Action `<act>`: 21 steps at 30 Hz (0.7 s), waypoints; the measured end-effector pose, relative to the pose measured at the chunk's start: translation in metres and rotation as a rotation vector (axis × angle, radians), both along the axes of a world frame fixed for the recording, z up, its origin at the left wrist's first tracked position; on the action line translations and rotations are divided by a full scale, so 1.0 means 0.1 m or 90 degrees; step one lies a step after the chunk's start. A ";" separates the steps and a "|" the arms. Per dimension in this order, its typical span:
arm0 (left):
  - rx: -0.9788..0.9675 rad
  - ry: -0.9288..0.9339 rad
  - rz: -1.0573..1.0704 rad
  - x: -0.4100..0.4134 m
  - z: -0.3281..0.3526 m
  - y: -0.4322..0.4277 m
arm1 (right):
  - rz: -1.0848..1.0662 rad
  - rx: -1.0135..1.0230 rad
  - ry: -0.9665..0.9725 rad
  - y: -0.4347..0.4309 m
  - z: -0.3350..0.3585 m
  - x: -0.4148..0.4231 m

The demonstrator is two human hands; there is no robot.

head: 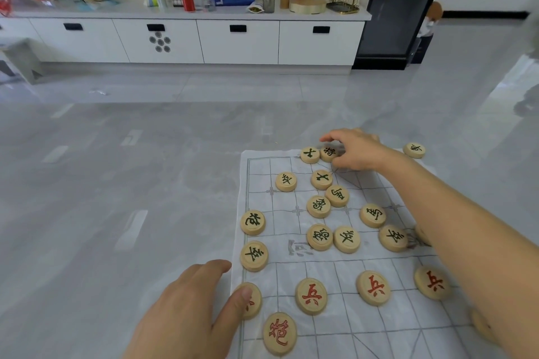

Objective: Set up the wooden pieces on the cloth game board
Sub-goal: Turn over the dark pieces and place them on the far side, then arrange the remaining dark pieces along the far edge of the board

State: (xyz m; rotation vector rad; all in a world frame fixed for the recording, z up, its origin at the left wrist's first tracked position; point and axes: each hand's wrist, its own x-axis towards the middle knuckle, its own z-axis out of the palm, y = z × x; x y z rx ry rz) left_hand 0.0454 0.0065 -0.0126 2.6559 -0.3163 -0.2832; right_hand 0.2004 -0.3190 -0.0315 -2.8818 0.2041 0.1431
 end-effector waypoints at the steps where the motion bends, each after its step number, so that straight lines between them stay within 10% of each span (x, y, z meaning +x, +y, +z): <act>1: 0.000 0.000 0.000 0.00 0.00 0.00 | -0.012 -0.007 -0.013 -0.01 0.00 -0.01; 14: 0.005 0.003 0.001 0.01 -0.03 0.00 | -0.015 -0.036 -0.023 -0.07 -0.10 0.02; 21: 0.016 0.013 0.004 0.03 -0.07 -0.02 | -0.138 0.277 -0.166 -0.50 -0.07 -0.11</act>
